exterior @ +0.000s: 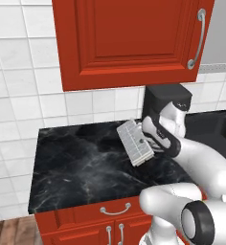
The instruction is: The ice cube tray has been filled with water. Take the tray and place it in the freezer to make ice. Close the freezer door after placing the tray.
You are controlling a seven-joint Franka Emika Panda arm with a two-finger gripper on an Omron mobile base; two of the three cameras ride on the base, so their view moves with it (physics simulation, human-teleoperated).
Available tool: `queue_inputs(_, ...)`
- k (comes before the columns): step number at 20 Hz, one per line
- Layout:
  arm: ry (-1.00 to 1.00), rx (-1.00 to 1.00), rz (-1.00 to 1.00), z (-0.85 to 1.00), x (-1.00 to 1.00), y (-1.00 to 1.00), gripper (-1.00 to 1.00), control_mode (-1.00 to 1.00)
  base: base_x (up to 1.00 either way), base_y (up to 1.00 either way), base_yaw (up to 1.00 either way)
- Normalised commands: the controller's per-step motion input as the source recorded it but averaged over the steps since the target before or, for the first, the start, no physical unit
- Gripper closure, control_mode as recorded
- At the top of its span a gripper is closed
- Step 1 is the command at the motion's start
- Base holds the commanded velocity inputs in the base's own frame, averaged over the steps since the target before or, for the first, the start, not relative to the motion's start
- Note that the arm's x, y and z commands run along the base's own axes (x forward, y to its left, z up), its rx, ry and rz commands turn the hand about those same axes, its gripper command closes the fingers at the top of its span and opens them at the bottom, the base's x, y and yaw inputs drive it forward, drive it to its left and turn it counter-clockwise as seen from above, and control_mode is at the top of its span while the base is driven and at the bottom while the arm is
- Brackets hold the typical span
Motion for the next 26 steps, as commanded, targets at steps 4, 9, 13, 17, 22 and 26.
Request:
queue_inputs(4, -0.05, 0.0, 0.05, 0.84, -0.5, 0.0, 1.0, -1.0, 0.0, 0.0, 0.0)
queue_inputs(9, -0.11, 0.0, 0.0, 0.81, -0.66, 0.03, 1.0, -1.0, 0.0, 0.0, 0.0)
queue_inputs(13, -0.14, 0.07, 0.0, 0.68, -0.67, 0.0, 1.0, -1.0, 0.0, 0.0, 0.0)
queue_inputs(17, -0.2, 0.12, 0.0, 0.56, -0.57, -0.03, 1.0, -1.0, 0.0, 0.0, 0.0)
queue_inputs(22, -0.21, 0.15, 0.0, 0.69, -0.65, -0.29, 1.0, -1.0, 0.0, 0.0, 0.0)
queue_inputs(26, -0.01, 0.1, 0.0, 0.73, -0.45, -0.24, 1.0, -1.0, 0.0, 0.0, 0.0)
